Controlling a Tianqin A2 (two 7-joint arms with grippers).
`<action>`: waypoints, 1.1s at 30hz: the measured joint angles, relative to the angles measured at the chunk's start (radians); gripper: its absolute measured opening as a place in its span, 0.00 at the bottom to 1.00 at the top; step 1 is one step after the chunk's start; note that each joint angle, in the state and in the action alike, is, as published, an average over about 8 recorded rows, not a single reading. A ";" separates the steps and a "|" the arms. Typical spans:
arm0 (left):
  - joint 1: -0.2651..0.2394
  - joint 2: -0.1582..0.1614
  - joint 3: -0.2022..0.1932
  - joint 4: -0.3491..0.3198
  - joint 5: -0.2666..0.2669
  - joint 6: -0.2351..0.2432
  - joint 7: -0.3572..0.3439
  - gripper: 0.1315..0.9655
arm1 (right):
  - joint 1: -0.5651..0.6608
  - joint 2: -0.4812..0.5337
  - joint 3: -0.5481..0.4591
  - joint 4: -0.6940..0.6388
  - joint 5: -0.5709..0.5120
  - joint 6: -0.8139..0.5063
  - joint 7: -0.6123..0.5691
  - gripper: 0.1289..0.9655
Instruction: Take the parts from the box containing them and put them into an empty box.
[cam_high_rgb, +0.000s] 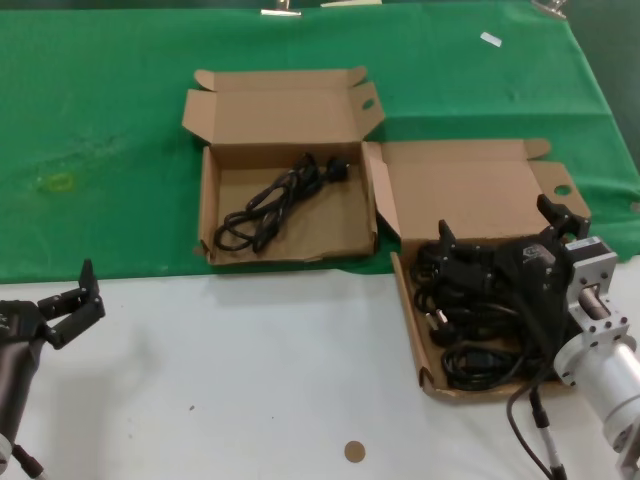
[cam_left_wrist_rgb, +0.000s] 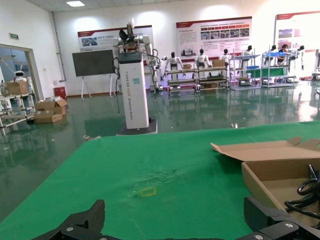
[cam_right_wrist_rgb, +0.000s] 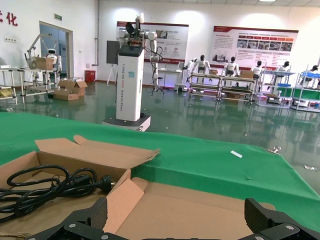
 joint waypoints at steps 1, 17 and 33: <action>0.000 0.000 0.000 0.000 0.000 0.000 0.000 1.00 | 0.000 0.000 0.000 0.000 0.000 0.000 0.000 1.00; 0.000 0.000 0.000 0.000 0.000 0.000 0.000 1.00 | 0.000 0.000 0.000 0.000 0.000 0.000 0.000 1.00; 0.000 0.000 0.000 0.000 0.000 0.000 0.000 1.00 | 0.000 0.000 0.000 0.000 0.000 0.000 0.000 1.00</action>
